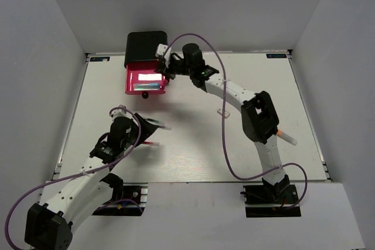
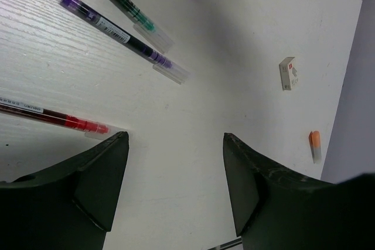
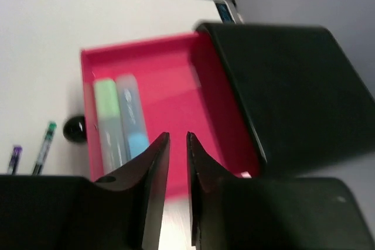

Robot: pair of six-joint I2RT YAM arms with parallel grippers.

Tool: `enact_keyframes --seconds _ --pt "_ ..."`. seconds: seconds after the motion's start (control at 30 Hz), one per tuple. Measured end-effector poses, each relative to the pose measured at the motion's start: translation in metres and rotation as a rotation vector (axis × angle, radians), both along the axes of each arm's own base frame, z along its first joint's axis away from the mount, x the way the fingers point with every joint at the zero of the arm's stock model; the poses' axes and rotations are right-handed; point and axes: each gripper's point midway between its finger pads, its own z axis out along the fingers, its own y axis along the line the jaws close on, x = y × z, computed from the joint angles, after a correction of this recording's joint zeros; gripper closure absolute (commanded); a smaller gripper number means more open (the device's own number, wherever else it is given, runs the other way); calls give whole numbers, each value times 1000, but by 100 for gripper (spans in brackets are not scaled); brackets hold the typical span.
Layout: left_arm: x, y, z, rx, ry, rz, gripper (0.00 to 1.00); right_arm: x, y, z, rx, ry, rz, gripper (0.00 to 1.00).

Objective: Sort the stationery into containers
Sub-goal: Place the pen in the drawer, then pick up the pen from the center of the board.

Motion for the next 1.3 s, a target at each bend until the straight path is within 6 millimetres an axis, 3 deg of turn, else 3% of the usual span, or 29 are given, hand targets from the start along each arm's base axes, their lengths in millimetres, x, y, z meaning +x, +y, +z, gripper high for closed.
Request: enact_keyframes --seconds 0.03,0.07,0.1,0.23,0.3,0.33,0.37,0.47,0.53,0.63,0.73,0.83,0.97,1.13,1.3 --pt "0 0 0 0 -1 0 25 0 -10 2 -14 17 -25 84" --pt "0 0 1 -1 -4 -1 25 3 -20 7 -26 22 -52 98" --pt "1 -1 2 -4 -10 -1 25 7 -36 13 -45 41 -98 100" --pt "3 -2 8 -18 -49 -9 25 26 -121 42 -103 81 -306 100" --pt "3 -3 8 -21 -60 -14 25 29 -183 42 -143 121 -429 99" --pt "4 -3 8 -22 -63 -17 25 27 -210 37 -167 147 -478 88" --pt "4 -4 7 -22 -64 -22 25 26 -244 30 -193 174 -548 67" --pt "7 -8 6 -23 -67 -43 24 6 -328 -14 -318 290 -710 47" --pt "9 -12 2 -22 -59 -58 24 -18 -369 -54 -432 374 -785 40" --pt "11 -18 -9 -13 -29 -88 24 -65 -413 -106 -603 476 -838 32" --pt "11 -23 -22 1 17 -118 24 -110 -452 -134 -752 536 -874 30" --pt "15 -29 -26 9 44 -151 24 -135 -478 -139 -837 553 -908 30" --pt "23 -35 -17 8 30 -176 24 -153 -502 -145 -903 554 -944 29" --pt "25 -40 -9 2 12 -197 24 -173 -524 -166 -976 607 -956 29" --pt "24 -39 -9 7 23 -201 24 -177 -545 -179 -993 667 -987 29"
